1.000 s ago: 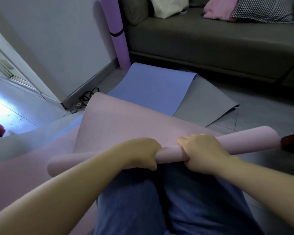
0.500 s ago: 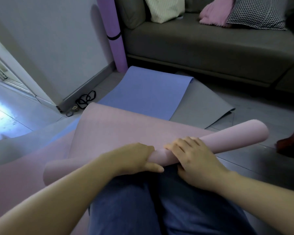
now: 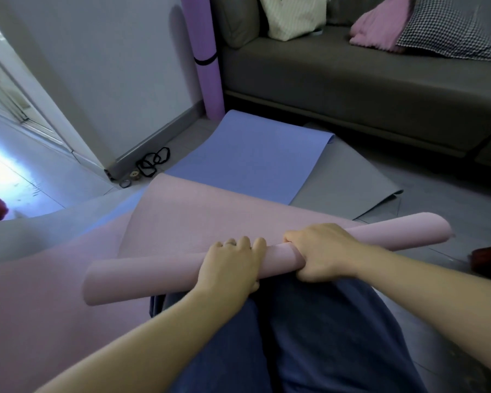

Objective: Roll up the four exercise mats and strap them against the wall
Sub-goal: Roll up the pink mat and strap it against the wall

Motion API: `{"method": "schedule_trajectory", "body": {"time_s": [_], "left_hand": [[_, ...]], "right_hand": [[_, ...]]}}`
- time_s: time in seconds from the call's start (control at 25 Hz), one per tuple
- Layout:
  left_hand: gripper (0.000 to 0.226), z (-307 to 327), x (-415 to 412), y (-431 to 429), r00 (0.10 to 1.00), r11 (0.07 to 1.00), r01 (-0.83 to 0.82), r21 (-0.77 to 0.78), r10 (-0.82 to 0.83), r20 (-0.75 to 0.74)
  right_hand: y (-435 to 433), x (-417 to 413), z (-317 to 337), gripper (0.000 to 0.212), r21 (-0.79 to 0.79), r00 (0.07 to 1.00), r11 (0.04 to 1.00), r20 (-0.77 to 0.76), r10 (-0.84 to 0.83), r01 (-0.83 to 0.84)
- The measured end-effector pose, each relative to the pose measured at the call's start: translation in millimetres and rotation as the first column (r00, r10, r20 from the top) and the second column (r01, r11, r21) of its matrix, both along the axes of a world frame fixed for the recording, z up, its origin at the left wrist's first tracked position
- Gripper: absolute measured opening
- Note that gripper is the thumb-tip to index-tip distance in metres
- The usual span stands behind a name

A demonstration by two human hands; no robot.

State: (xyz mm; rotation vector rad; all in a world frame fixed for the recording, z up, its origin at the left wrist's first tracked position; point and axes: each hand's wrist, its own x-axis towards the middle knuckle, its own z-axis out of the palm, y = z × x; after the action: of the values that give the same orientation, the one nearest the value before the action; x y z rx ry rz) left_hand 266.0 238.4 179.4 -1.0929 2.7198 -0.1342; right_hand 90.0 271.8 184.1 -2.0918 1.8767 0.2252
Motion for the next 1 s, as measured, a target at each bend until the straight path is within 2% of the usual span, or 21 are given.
{"method": "schedule_trajectory", "body": {"time_s": [0.08,0.12,0.2,0.28,0.32,0.4,0.48,0.64,0.72,0.76,0.84,0.88,0.92,1.0], "left_hand": [[0.049,1.7,5.0,-16.4,1.0,0.987,0.018,0.157,-0.021,0.018],[0.048,6.9,5.3,-22.5,1.0,0.966,0.016,0.258,-0.021,0.016],[0.046,16.7,5.7,-32.6,0.998,0.877,0.019,0.48,-0.045,0.043],[0.043,30.5,5.8,-40.3,0.995,0.75,0.011,0.661,-0.071,0.065],[0.041,39.3,5.8,-44.1,0.994,0.701,0.002,0.713,-0.078,0.074],[0.038,57.4,6.0,-49.8,0.993,0.638,0.0,0.77,-0.088,0.073],[0.035,62.1,8.1,-50.6,0.991,0.609,-0.012,0.793,-0.097,0.09],[0.036,50.4,9.4,-48.8,0.977,0.582,-0.074,0.81,-0.119,0.175],[0.041,46.4,13.3,-48.1,0.973,0.629,-0.089,0.772,-0.109,0.201],[0.043,45.7,14.2,-43.3,0.972,0.72,-0.073,0.69,-0.104,0.211],[0.045,35.4,15.6,-23.2,0.988,0.938,-0.002,0.346,-0.051,0.145],[0.045,25.9,16.8,-10.5,0.996,0.99,0.032,0.134,-0.043,0.079],[0.047,12.8,18.5,-0.2,0.999,0.999,0.038,-0.004,-0.037,0.038],[0.052,-2.0,22.7,6.2,0.996,0.993,0.078,-0.092,-0.082,-0.04]], "right_hand": [[11.1,-2.0,-17.3,0.029,-0.325,0.997,0.943,-0.037,0.063,-0.072],[16.7,-1.7,-22.6,0.032,-0.429,0.995,0.897,-0.049,0.093,-0.105],[19.0,-0.6,-20.5,0.033,-0.472,0.992,0.872,-0.059,0.116,-0.13],[14.5,0.9,4.3,0.03,-0.271,0.991,0.954,-0.068,0.111,-0.126],[10.4,1.8,20.6,0.028,-0.142,0.992,0.983,-0.065,0.11,-0.118],[0.7,-0.1,45.6,0.028,-0.001,0.99,0.991,-0.039,0.137,-0.137],[-4.2,-0.6,53.8,0.028,0.117,0.991,0.984,0.007,0.133,-0.132],[-13.0,8.6,29.2,0.022,0.341,0.98,0.936,0.197,0.025,-0.092],[-19.4,11.2,20.8,0.02,0.416,0.973,0.904,0.23,-0.003,-0.095],[-22.5,11.3,18.5,0.02,0.442,0.971,0.892,0.237,-0.016,-0.093],[-28.7,9.0,17.6,0.021,0.467,0.967,0.882,0.249,-0.059,-0.066],[-30.9,8.9,17.3,0.021,0.481,0.962,0.875,0.258,-0.089,-0.048],[-32.3,9.5,16.8,0.021,0.498,0.957,0.867,0.265,-0.119,-0.031],[-30.2,14.2,17.2,0.024,0.495,0.956,0.868,0.267,-0.124,-0.026]]}}
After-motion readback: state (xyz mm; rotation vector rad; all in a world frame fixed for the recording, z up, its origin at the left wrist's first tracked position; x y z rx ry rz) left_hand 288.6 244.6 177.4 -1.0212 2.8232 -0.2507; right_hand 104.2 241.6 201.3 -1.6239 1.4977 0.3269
